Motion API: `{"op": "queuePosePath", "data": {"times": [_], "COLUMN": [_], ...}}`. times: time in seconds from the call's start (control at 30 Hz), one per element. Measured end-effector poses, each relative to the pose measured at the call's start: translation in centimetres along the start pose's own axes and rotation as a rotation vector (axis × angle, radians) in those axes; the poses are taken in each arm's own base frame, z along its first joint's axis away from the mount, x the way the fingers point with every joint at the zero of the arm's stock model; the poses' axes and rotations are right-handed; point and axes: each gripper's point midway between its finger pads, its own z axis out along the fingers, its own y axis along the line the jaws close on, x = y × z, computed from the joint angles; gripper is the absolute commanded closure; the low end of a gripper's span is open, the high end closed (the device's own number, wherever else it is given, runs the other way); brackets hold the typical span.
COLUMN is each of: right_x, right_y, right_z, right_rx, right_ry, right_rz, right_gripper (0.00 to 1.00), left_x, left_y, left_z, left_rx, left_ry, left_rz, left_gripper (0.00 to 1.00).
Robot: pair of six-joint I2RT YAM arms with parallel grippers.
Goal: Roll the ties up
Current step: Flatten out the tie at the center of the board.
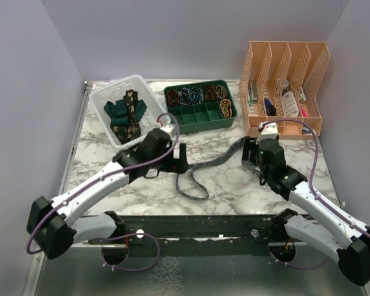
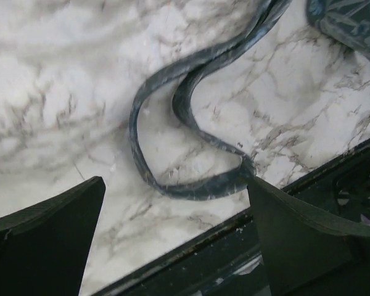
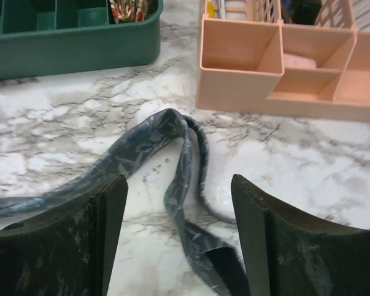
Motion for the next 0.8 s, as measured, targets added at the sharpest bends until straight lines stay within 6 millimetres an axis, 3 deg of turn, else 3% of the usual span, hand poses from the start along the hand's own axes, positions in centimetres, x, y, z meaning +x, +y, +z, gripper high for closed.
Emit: {"op": "queuePosePath", "data": {"times": [0.2, 0.27, 0.4, 0.53, 0.7, 0.8], "right_x": [-0.9, -0.5, 0.9, 0.9, 0.3, 0.6], "right_y": [1.1, 1.4, 1.7, 1.8, 1.7, 1.6], "right_z": [-0.4, -0.4, -0.7, -1.0, -1.5, -1.5], "right_rx": [0.036, 0.049, 0.065, 0.067, 0.062, 0.066], "right_ry": [0.095, 0.131, 0.193, 0.197, 0.179, 0.187], "right_rz": [0.282, 0.343, 0.417, 0.465, 0.486, 0.481], "right_gripper": [0.21, 0.21, 0.21, 0.21, 0.21, 0.21], "left_x": [9.8, 11.5, 11.7, 11.8, 14.3, 15.0], "left_y": [3.0, 3.0, 1.7, 0.7, 0.7, 0.6], "left_z": [-0.1, 0.0, 0.6, 2.6, 4.9, 5.4], "left_rx": [-0.081, -0.090, -0.077, -0.103, -0.168, -0.182], "left_ry": [0.119, 0.144, 0.141, 0.168, 0.240, 0.256], "left_rz": [-0.318, -0.381, -0.490, -0.517, -0.508, -0.497], "left_gripper": [0.03, 0.08, 0.10, 0.15, 0.32, 0.49]}}
